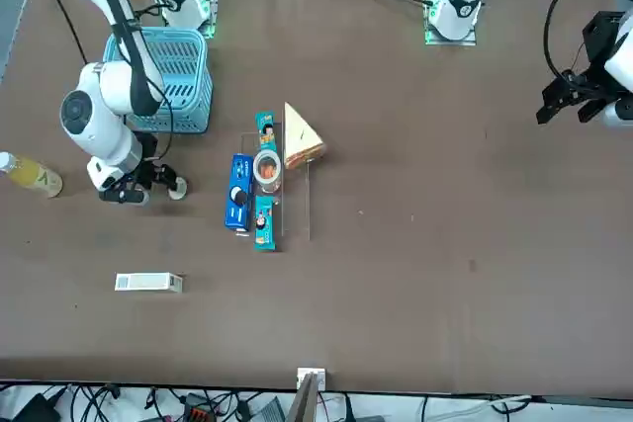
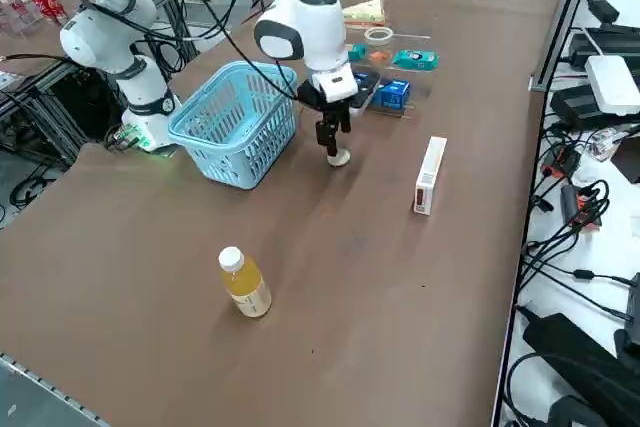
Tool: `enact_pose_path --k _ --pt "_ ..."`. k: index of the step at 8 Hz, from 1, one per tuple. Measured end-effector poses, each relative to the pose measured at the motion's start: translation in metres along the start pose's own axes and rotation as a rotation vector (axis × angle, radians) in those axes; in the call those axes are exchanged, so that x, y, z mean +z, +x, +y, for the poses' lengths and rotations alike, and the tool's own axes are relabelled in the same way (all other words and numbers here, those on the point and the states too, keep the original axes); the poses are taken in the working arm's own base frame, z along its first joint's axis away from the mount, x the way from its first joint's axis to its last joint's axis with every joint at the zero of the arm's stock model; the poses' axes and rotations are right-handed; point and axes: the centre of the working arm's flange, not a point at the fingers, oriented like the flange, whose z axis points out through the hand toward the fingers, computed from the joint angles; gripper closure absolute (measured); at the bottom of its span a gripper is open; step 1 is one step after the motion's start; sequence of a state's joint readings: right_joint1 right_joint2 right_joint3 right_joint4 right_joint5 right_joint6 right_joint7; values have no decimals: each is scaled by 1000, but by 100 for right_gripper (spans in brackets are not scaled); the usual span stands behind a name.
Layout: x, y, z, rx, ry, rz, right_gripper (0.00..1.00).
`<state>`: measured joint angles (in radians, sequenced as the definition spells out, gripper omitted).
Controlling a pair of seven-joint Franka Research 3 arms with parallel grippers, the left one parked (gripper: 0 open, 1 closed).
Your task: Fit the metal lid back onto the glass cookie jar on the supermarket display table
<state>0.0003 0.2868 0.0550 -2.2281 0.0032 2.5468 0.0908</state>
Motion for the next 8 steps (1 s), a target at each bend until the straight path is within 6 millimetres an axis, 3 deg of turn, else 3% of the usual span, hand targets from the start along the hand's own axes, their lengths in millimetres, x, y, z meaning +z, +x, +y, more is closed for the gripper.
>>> enact_pose_path --k 3,8 --pt "16 -10 -10 -13 3 -11 0" --pt "45 -12 -10 -10 7 -10 7"
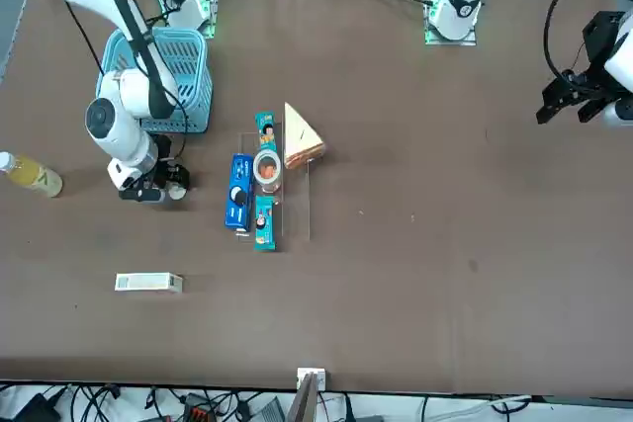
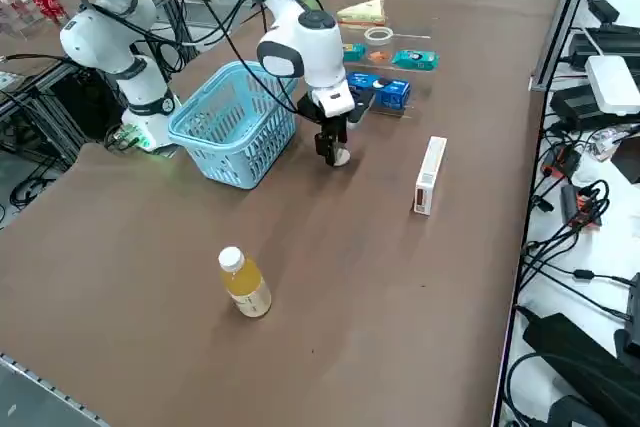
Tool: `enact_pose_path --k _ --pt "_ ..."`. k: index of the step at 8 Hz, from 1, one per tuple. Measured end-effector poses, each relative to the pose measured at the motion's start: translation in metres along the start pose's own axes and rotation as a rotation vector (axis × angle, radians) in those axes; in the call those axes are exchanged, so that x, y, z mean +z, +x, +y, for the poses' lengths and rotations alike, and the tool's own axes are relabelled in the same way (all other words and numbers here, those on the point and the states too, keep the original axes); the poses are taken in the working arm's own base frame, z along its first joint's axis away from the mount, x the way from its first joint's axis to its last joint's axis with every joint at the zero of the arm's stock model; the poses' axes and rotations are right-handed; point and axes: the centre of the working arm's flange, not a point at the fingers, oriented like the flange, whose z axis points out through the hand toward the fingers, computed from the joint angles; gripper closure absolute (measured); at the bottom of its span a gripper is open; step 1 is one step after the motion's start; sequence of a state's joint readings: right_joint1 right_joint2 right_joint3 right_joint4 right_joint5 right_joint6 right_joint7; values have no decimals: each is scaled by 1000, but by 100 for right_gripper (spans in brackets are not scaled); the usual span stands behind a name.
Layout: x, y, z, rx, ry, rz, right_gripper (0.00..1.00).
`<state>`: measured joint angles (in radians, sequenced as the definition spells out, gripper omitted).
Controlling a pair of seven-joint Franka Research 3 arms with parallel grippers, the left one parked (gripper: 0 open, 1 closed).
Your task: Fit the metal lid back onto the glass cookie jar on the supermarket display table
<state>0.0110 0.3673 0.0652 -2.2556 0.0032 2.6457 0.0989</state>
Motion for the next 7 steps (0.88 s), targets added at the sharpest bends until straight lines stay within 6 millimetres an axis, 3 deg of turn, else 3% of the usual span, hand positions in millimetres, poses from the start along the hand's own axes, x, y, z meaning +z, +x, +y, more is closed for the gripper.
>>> enact_pose_path --k 2,4,5,7 --pt "1 0 0 0 0 -2 20" --pt "1 0 0 1 0 0 61" --pt "-1 1 0 2 0 2 73" --pt "-1 1 0 2 0 4 73"
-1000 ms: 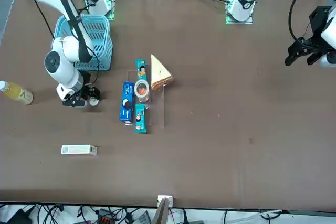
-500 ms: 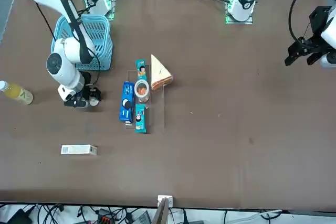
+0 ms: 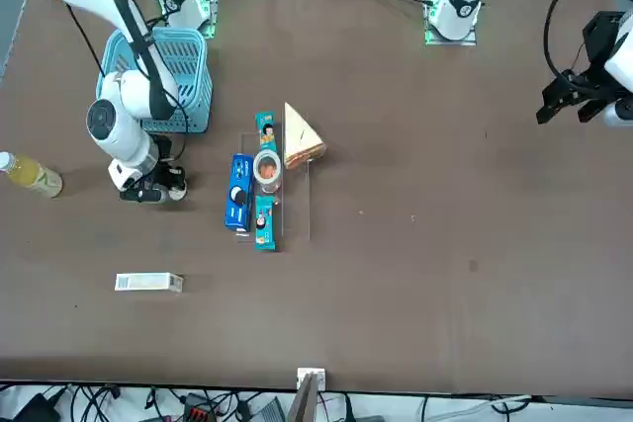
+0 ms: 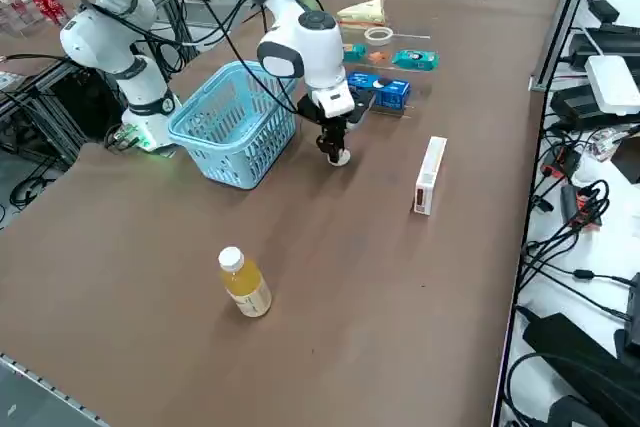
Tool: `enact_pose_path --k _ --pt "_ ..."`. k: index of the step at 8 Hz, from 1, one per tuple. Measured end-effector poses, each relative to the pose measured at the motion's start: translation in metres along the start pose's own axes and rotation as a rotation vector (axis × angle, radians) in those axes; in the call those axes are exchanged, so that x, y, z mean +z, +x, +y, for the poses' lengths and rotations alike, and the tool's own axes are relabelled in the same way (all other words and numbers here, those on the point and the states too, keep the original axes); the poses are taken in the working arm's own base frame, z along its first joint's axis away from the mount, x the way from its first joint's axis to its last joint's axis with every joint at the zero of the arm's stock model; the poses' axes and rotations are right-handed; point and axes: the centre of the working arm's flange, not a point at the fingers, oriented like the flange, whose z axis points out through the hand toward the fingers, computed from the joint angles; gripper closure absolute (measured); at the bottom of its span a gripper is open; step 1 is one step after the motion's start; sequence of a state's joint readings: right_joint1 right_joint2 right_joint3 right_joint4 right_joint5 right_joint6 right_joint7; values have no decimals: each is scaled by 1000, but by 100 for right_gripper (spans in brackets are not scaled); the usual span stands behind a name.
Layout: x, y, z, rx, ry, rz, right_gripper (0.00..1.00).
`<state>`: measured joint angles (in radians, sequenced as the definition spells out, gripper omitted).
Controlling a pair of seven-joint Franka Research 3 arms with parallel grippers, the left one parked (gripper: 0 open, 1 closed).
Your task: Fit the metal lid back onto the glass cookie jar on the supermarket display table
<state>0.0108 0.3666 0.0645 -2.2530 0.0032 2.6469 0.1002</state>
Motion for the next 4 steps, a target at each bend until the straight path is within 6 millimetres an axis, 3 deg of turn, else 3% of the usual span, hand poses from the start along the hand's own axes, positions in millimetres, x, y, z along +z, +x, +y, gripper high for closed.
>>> enact_pose_path --k 2,4 --pt "-14 8 -1 -1 1 23 73" --pt "-67 34 -14 3 -1 5 73"
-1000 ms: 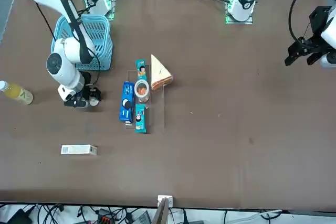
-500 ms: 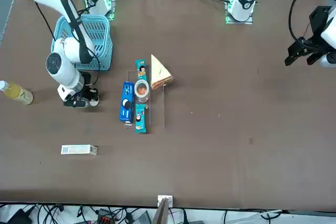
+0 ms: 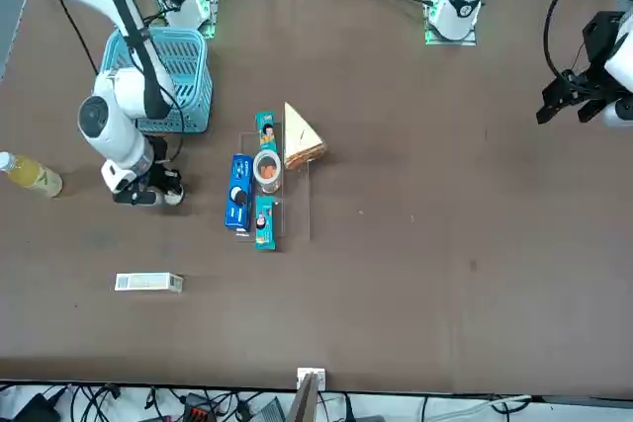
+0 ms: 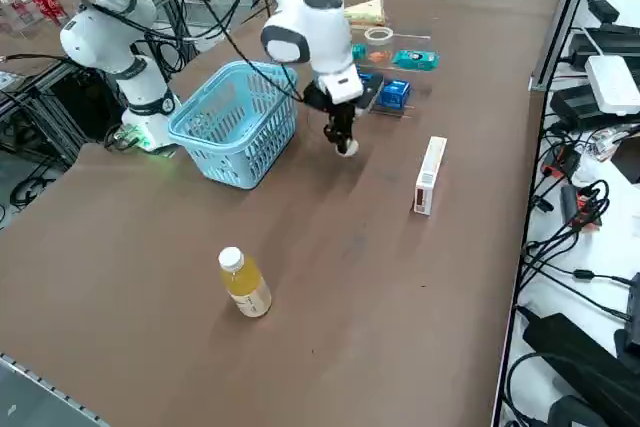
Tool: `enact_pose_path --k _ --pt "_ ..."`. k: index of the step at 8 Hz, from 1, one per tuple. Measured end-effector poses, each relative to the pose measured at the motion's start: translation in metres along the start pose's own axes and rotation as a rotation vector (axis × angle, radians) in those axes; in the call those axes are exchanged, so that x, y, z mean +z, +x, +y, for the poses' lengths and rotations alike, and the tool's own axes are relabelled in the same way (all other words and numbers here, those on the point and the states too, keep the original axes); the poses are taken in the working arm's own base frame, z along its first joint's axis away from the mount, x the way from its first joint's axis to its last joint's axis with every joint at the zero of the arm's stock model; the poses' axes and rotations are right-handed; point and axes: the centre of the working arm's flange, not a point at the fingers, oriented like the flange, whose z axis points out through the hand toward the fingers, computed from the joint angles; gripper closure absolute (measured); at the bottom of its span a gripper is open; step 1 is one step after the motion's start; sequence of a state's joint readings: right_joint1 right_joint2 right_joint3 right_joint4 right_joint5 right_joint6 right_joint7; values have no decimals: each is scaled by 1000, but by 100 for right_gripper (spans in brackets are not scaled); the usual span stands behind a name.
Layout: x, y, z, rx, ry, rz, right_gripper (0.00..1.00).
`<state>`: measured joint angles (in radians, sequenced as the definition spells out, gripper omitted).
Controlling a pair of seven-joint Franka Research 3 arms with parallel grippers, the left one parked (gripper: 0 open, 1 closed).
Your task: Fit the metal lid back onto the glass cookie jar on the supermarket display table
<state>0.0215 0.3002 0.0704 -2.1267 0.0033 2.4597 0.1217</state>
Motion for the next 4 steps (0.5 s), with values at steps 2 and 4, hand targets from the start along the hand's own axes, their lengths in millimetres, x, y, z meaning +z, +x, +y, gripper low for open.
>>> enact_pose_path --k 2,4 --pt "-77 27 -48 105 2 -24 73" --pt "-111 24 -121 261 17 1 73"
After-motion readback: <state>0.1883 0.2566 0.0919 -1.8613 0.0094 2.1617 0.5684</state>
